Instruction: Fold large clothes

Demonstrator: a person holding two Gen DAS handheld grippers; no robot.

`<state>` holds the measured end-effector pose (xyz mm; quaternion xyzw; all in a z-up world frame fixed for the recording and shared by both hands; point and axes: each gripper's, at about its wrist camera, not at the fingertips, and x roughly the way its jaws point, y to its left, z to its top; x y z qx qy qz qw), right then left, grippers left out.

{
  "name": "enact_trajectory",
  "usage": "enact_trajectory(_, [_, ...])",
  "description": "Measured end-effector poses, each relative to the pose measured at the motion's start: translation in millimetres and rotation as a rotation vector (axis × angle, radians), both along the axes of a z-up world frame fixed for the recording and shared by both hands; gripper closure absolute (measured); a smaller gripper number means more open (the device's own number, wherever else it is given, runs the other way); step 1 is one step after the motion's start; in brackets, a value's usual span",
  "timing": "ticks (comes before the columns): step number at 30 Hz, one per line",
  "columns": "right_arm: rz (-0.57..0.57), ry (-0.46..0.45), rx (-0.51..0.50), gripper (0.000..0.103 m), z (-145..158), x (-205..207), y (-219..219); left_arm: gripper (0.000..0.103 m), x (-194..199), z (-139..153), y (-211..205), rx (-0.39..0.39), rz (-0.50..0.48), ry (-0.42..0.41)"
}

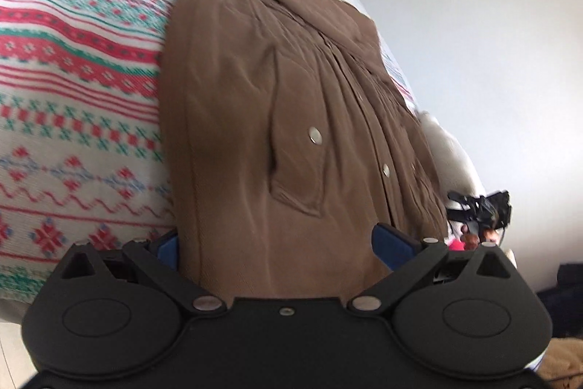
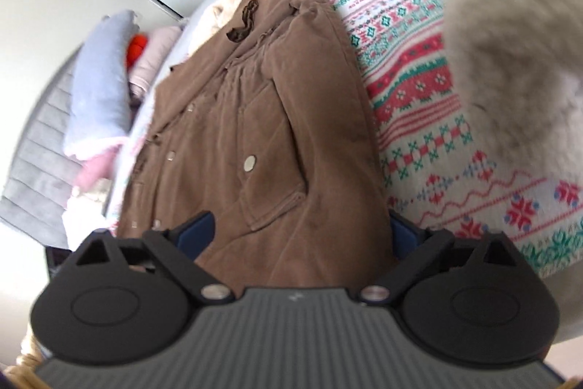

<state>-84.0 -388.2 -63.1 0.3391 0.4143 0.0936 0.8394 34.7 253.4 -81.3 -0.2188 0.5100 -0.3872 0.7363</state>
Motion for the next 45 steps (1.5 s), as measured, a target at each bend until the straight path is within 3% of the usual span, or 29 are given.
enact_trajectory(3, [0.035,0.013,0.034,0.018,-1,-7,-6,0.003,-2,-3,-6,-0.01,-0.054,0.018])
enact_trajectory(7, [0.123,0.003,0.033,0.02,-1,-18,-1,0.003,-2,-5,-18,0.002,-0.113,0.025])
enact_trajectory(10, [0.124,-0.011,0.034,0.026,0,-23,0,0.003,-3,-5,-27,0.01,-0.142,0.022])
enact_trajectory(17, [0.196,-0.055,0.055,0.045,2,-26,4,0.016,-6,1,-46,-0.053,-0.213,-0.013])
enact_trajectory(19, [0.205,-0.061,0.052,0.061,3,-24,7,0.026,-6,0,-48,-0.031,-0.199,-0.019])
enact_trajectory(20, [0.195,-0.058,0.045,0.069,4,-24,8,0.035,-8,-1,-48,-0.017,-0.185,-0.023])
enact_trajectory(21, [0.174,-0.059,0.026,0.085,6,-25,9,0.051,-8,1,-49,0.0,-0.162,-0.032])
enact_trajectory(22, [0.146,-0.073,-0.013,0.089,12,-29,11,0.059,-10,2,-49,0.023,-0.13,-0.048])
enact_trajectory(25, [0.093,-0.2,-0.134,0.093,39,-47,24,0.068,-18,15,-57,0.028,-0.065,-0.125])
enact_trajectory(27, [0.042,-0.272,-0.116,0.093,54,-53,27,0.074,-25,27,-64,-0.014,-0.03,-0.179])
enact_trajectory(32, [-0.1,-0.41,0.002,0.094,78,-44,23,0.079,-30,65,-48,-0.229,0.14,-0.297])
enact_trajectory(35, [-0.179,-0.47,0.079,0.094,88,-27,16,0.08,-21,84,-43,-0.296,0.245,-0.364])
enact_trajectory(40, [-0.287,-0.514,0.12,0.094,103,16,-1,0.082,12,109,-36,-0.376,0.375,-0.457])
enact_trajectory(45, [-0.409,-0.512,0.184,0.095,111,75,-26,0.082,76,117,-24,-0.44,0.513,-0.455])
